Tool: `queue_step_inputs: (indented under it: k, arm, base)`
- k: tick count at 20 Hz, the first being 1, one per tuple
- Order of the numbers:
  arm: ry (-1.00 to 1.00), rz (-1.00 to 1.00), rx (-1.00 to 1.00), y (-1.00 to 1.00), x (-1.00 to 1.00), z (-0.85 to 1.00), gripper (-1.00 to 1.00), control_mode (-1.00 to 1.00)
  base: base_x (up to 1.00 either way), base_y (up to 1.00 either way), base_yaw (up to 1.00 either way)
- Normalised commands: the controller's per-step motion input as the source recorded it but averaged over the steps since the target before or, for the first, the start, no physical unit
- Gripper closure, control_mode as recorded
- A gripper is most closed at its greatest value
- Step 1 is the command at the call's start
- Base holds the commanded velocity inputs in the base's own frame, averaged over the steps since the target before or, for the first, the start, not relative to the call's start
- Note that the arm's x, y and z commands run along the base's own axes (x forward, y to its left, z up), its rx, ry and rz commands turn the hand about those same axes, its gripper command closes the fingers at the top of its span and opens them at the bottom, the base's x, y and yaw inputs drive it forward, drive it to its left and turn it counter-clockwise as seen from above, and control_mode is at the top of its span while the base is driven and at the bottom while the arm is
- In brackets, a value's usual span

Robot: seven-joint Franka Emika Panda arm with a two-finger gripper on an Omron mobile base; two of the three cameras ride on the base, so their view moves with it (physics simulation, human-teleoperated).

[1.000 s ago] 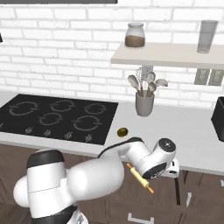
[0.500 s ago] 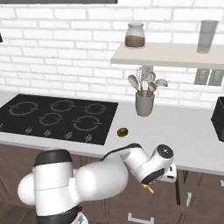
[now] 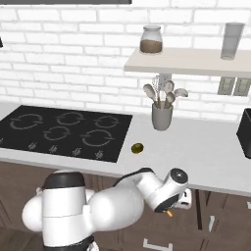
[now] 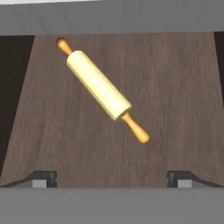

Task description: Pick the rolling pin from the drawer and place it on the counter.

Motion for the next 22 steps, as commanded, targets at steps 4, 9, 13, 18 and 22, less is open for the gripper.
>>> queue_step_inputs:
  k: [4, 9, 13, 18, 22]
  arm:
    - [0.0, 0.05, 0.0, 0.11, 0.0, -0.26, -1.0, -1.0]
    - [0.0, 0.16, 0.0, 0.0, 0.02, -0.16, -1.0, -1.0]
    - [0.0, 0.16, 0.0, 0.0, 0.1, -0.19, -1.0, -1.0]
    - [0.0, 0.06, 0.0, -0.02, 0.18, -0.2, -1.0, -1.0]
    - [0.0, 0.0, 0.0, -0.21, 0.26, -0.21, -1.0, -1.0]
  base:
    - [0.0, 0.0, 0.0]
    - [0.0, 0.0, 0.0]
    - [0.0, 0.0, 0.0]
    - [0.0, 0.0, 0.0]
    - [0.0, 0.0, 0.0]
